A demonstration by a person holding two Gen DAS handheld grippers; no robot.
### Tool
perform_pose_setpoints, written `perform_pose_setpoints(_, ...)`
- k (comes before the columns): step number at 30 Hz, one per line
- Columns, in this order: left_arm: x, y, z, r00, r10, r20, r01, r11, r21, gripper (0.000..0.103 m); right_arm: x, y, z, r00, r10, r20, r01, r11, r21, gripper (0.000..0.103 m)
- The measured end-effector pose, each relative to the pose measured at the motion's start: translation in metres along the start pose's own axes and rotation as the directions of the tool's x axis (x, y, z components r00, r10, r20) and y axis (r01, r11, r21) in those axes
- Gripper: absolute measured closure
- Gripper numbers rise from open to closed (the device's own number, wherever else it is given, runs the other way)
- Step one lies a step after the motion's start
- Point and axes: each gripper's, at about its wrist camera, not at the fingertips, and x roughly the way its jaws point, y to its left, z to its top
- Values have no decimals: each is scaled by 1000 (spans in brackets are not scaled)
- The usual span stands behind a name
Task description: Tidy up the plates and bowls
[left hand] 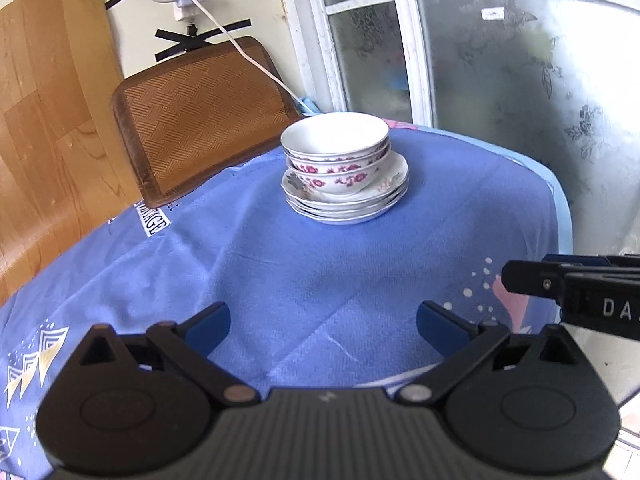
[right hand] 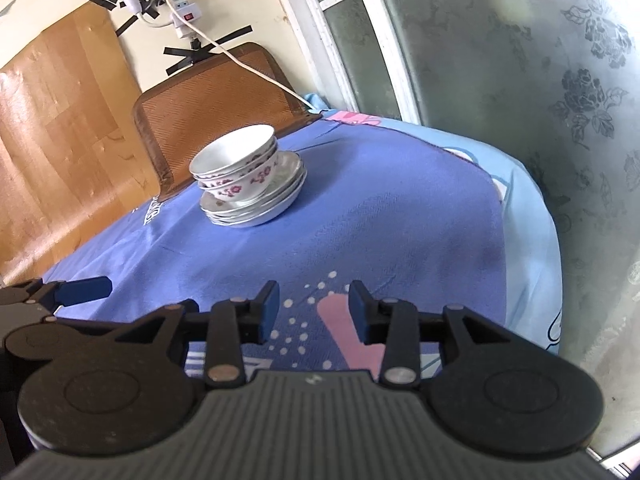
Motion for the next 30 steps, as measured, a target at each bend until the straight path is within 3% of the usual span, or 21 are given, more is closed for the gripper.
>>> perform_pose_setpoints(11, 17, -2, 13, 998, -53, -39, 55, 996, 65, 0, 11, -4, 3, 999, -36, 33, 36, 999, 17, 61)
perform_pose_setpoints(19, 25, 17, 27, 984, -132, -120, 133, 991, -1, 0, 19, -2, 8, 998, -41, 44, 39, 999, 29, 61)
perform_pose_setpoints(30, 17, 22, 30, 990, -92, -108, 96, 995, 35, 0, 21, 8, 18, 997, -32, 67, 32, 999, -4, 61)
